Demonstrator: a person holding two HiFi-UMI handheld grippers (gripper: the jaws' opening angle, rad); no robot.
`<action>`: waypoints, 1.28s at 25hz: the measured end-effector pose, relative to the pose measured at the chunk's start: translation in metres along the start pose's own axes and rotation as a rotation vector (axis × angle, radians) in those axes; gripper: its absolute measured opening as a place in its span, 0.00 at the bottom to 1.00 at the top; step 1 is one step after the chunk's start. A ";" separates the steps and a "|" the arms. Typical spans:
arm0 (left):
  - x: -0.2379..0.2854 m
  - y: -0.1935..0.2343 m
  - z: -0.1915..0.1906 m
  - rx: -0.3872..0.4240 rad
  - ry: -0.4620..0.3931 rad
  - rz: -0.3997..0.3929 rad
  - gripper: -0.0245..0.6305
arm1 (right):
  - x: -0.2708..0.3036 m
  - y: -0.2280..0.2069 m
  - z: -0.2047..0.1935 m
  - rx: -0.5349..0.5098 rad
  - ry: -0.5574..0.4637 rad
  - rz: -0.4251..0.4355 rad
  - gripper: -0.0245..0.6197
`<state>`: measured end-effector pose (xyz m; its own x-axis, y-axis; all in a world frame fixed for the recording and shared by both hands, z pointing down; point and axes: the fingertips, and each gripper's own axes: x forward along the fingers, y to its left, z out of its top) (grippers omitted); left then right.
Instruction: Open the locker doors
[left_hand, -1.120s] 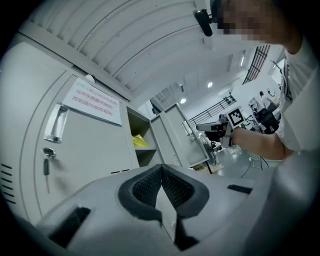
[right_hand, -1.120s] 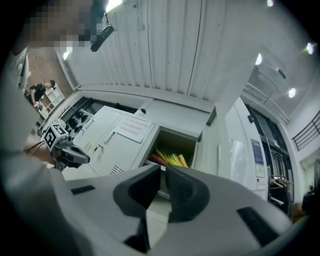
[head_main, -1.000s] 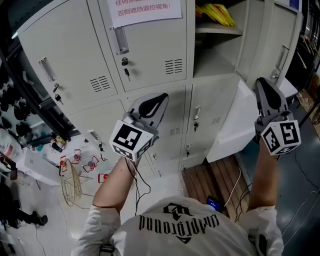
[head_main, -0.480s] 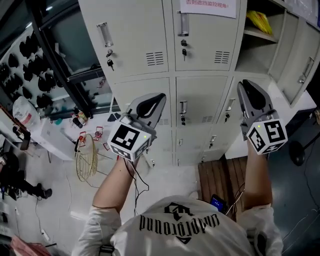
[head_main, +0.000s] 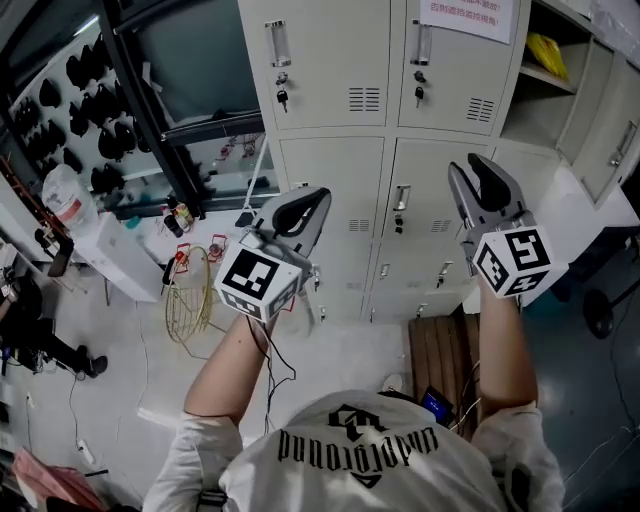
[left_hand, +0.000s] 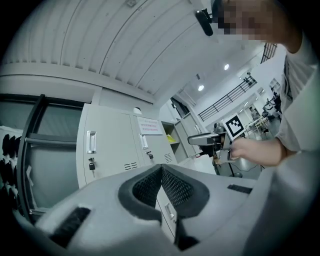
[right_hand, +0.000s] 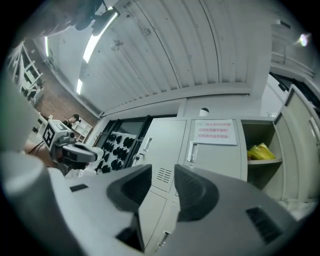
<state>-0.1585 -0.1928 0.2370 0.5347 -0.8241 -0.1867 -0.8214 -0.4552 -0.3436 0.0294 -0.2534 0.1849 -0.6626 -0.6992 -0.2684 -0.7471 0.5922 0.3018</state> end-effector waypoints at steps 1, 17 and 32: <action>-0.004 0.001 0.001 0.000 -0.002 0.002 0.05 | 0.002 0.004 0.001 0.002 0.002 0.002 0.27; 0.034 0.049 -0.019 0.021 -0.003 0.019 0.05 | 0.093 -0.019 -0.004 0.009 -0.021 0.000 0.38; 0.155 0.107 -0.066 -0.004 -0.026 -0.030 0.05 | 0.209 -0.087 -0.046 0.036 -0.002 -0.074 0.38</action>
<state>-0.1764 -0.3916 0.2317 0.5644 -0.8008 -0.2006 -0.8056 -0.4812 -0.3458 -0.0413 -0.4694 0.1446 -0.6059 -0.7407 -0.2904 -0.7952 0.5531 0.2484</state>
